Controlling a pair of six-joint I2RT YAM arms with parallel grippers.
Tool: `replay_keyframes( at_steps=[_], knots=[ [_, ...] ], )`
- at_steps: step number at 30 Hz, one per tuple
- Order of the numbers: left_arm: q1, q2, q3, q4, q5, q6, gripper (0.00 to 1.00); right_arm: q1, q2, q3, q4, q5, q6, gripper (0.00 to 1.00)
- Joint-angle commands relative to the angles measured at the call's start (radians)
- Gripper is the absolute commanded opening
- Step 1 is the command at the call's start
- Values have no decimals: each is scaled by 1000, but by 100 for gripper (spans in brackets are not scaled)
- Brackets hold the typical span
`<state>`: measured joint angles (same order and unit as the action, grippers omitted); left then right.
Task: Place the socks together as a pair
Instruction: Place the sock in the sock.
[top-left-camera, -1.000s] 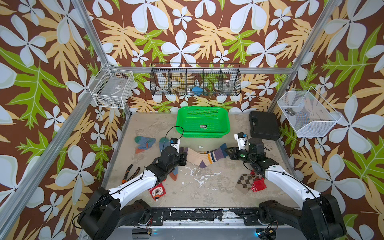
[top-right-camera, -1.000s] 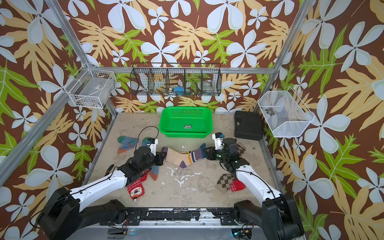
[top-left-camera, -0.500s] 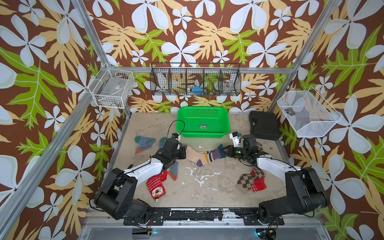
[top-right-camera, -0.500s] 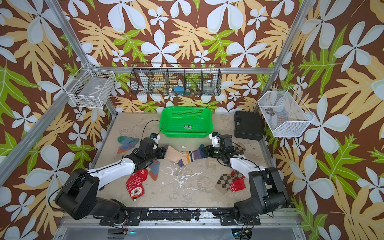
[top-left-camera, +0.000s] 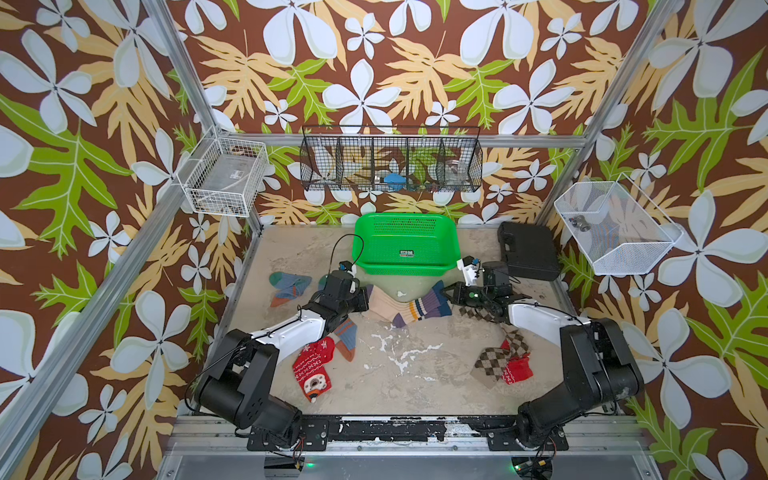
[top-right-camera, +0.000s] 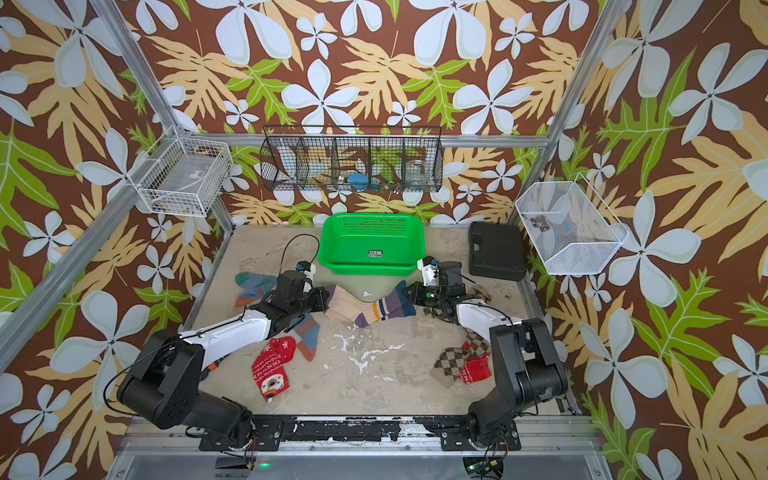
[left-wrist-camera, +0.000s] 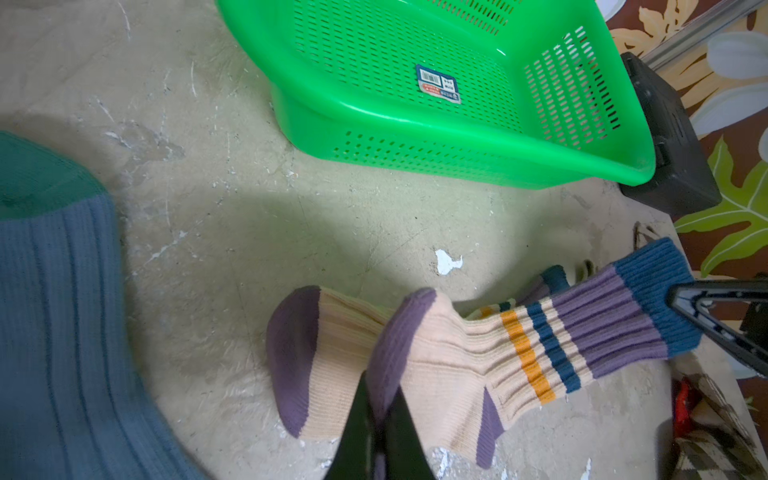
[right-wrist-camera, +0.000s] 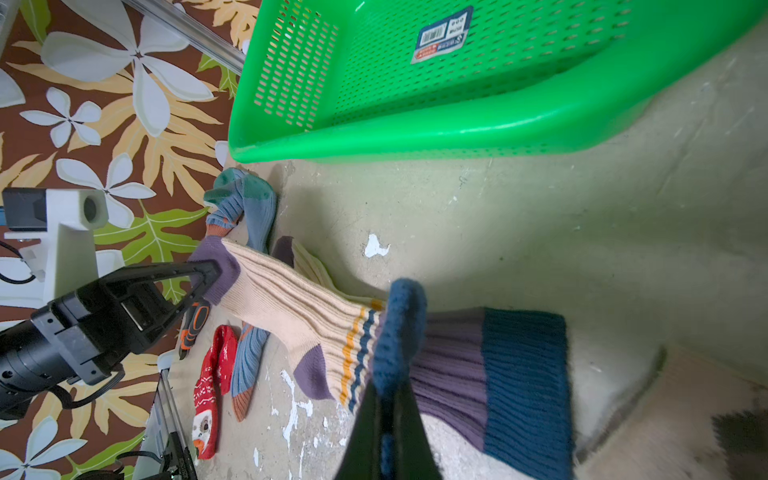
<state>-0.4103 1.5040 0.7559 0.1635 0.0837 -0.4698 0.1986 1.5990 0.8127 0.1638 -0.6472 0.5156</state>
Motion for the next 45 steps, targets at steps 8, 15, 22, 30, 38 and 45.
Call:
replay_keyframes(
  at_steps=[8, 15, 22, 30, 38, 45],
  knots=[
    [37, 91, 10, 33, 15, 16, 0, -2, 92, 8, 42, 6, -8, 0],
    [50, 206, 46, 34, -35, 30, 34, -2, 142, 26, 17, 42, -35, 14],
    [50, 212, 33, 24, -56, 41, 68, -2, 101, 25, -105, 251, -117, 43],
    [50, 220, -15, 65, -33, 31, 73, 14, 102, -6, -118, 301, -131, 55],
    [50, 240, -39, 125, 20, 15, 50, 33, 149, 11, -123, 292, -137, 58],
    [49, 250, -50, 152, 75, 5, 14, 37, 183, 25, -130, 275, -140, 55]
  ],
)
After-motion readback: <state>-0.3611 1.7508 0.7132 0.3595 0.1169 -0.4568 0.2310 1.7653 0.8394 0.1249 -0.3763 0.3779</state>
